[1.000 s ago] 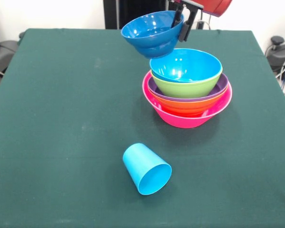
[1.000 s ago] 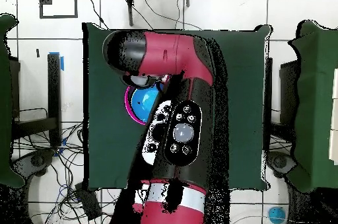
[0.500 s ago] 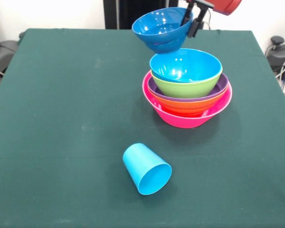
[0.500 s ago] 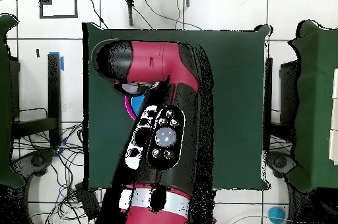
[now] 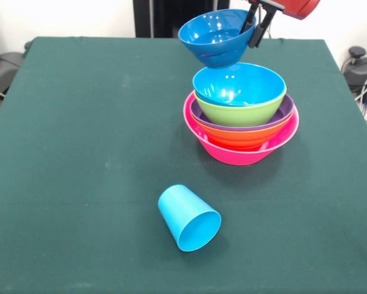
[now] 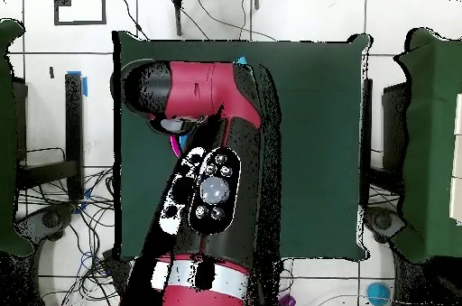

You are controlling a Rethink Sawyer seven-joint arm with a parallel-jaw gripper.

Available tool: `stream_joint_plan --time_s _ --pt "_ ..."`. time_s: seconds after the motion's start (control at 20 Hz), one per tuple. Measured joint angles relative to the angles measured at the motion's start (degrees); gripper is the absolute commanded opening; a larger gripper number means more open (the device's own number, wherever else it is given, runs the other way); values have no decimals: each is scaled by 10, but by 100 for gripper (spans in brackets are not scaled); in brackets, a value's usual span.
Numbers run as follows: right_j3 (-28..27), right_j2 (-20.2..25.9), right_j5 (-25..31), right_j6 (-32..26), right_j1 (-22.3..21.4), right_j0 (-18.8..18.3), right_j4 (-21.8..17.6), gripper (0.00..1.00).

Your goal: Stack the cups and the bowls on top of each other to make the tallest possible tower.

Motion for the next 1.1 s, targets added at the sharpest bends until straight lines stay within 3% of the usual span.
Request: stream_joint_plan --time_s 0.7,1.1 --pt "21 -17 -35 0 0 10 13 0" --pt "53 -20 -87 19 4 28 31 0"
